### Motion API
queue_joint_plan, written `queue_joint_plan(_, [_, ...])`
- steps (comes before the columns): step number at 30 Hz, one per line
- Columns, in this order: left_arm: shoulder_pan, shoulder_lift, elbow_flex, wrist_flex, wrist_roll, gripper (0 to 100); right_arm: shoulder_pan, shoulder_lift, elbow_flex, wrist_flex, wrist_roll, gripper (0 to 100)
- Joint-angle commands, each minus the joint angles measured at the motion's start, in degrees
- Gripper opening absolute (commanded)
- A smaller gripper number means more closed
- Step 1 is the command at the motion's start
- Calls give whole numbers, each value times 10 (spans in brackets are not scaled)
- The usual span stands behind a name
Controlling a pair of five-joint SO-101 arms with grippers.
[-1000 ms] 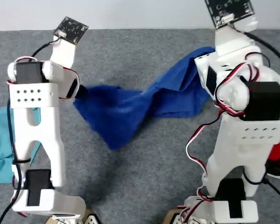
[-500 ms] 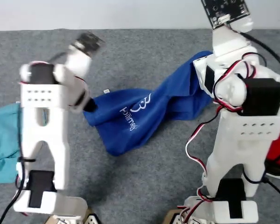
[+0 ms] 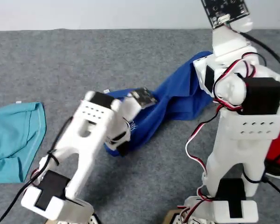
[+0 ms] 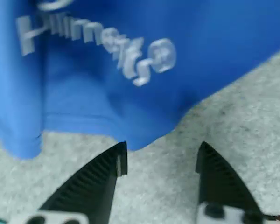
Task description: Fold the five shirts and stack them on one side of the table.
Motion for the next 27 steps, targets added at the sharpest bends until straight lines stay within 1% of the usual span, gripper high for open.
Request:
queue_joint_plan(1, [24, -18, 22, -40, 16, 244, 7, -16, -2, 22, 2, 10])
queue_joint_plan(4, [14, -4, 50, -100, 47, 242, 7, -17, -2, 22, 1, 10])
queue_joint_plan(6, [-2, 7, 49, -113, 58, 207, 7, -18, -2, 22, 1, 10])
queue_joint_plan(8, [-22, 11, 30, -107, 58, 141, 7, -20, -2, 22, 2, 10])
queue_joint_plan(11, [-62, 3, -18, -72, 57, 9, 8, -21, -2, 22, 3, 10])
queue_joint_plan(14, [-100, -25, -79, -22, 57, 6, 8, -22, -2, 22, 2, 10])
queue_joint_plan(18, [-143, -81, -153, 14, 57, 5, 8, -22, -2, 22, 2, 10])
queue_joint_plan(24, [-209, -174, -237, 23, 62, 5, 8, -29, -5, 22, 2, 10])
queue_joint_plan(27, [-242, -209, -269, 18, 86, 5, 8, -45, -5, 22, 2, 10])
